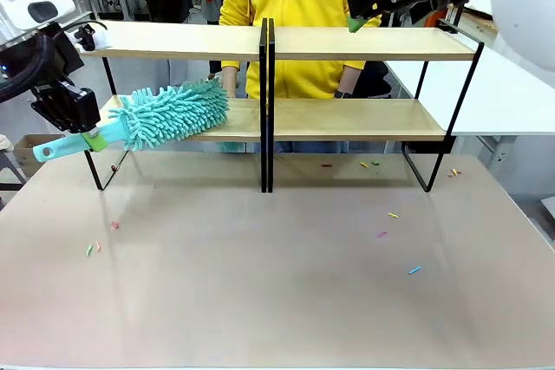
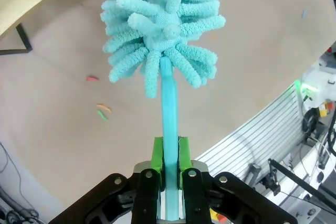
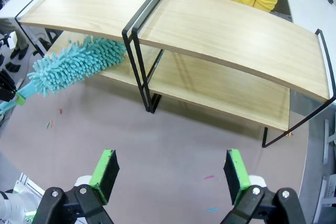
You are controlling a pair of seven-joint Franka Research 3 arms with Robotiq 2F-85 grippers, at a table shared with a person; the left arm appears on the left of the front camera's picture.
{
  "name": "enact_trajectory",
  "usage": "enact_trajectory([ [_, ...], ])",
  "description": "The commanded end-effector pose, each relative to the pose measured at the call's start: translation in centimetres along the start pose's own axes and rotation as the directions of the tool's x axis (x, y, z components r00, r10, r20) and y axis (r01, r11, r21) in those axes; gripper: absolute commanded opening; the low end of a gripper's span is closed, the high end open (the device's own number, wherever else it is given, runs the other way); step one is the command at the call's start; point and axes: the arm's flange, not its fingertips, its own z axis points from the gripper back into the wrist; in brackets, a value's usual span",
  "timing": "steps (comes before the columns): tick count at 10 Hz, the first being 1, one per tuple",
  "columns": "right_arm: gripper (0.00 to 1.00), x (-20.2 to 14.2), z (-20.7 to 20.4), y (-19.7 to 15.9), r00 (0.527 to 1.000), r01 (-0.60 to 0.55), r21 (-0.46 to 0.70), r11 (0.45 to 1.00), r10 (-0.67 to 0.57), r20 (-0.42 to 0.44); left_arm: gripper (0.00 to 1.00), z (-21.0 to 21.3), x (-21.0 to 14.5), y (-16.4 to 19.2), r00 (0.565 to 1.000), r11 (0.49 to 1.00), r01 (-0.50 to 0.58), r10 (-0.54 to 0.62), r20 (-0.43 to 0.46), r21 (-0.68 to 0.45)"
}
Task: Clean the shelves.
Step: Clean another randomly selected level of the Shelf with the Duster.
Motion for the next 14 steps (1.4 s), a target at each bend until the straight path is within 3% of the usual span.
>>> enact_trajectory([
  [1, 1.00, 0.1, 0.0, -0.1, 1.000, 0.003, -0.006, 1.000, -0.003, 0.005, 0.13, -0.3, 0.4, -0.2, 0.998, 0.998, -0.049, 0.047, 0.039, 0.044],
  [3, 1.00, 0.1, 0.0, -0.1, 1.000, 0.003, -0.006, 1.000, -0.003, 0.005, 0.13, -0.8, 0.7, -0.3, 0.987, 0.978, -0.155, 0.147, 0.071, 0.137],
  [5, 1.00, 0.1, 0.0, -0.1, 1.000, 0.003, -0.006, 1.000, -0.003, 0.005, 0.13, -0.1, -0.1, 0.1, 0.955, 0.939, -0.296, 0.295, 0.033, 0.173],
  [8, 1.00, 0.1, 0.0, -0.1, 1.000, 0.003, -0.006, 1.000, -0.003, 0.005, 0.13, 1.2, -2.6, 0.6, 0.911, 0.891, -0.403, 0.412, 0.000, 0.207],
  [9, 1.00, 0.1, 0.0, -0.1, 1.000, 0.003, -0.006, 1.000, -0.003, 0.005, 0.13, 1.8, -3.3, 1.0, 0.876, 0.850, -0.479, 0.479, 0.059, 0.218],
  [10, 1.00, 0.1, 0.0, -0.1, 1.000, 0.003, -0.006, 1.000, -0.003, 0.005, 0.13, 2.6, -3.9, 1.5, 0.801, 0.768, -0.599, 0.572, 0.179, 0.226],
  [11, 1.00, 0.1, 0.0, -0.1, 1.000, 0.003, -0.006, 1.000, -0.003, 0.005, 0.13, 3.0, -4.3, 2.0, 0.717, 0.684, -0.696, 0.655, 0.237, 0.219],
  [12, 1.00, 0.1, 0.0, -0.1, 1.000, 0.003, -0.006, 1.000, -0.003, 0.005, 0.13, 3.0, -4.3, 2.2, 0.668, 0.623, -0.744, 0.690, 0.279, 0.241],
  [13, 1.00, 0.1, 0.0, -0.1, 1.000, 0.003, -0.006, 1.000, -0.003, 0.005, 0.13, 2.7, -4.1, 1.9, 0.670, 0.618, -0.742, 0.676, 0.306, 0.259],
  [14, 1.00, 0.1, 0.0, -0.1, 1.000, 0.003, -0.006, 1.000, -0.003, 0.005, 0.13, 2.6, -4.1, 1.5, 0.706, 0.653, -0.708, 0.633, 0.318, 0.270],
])
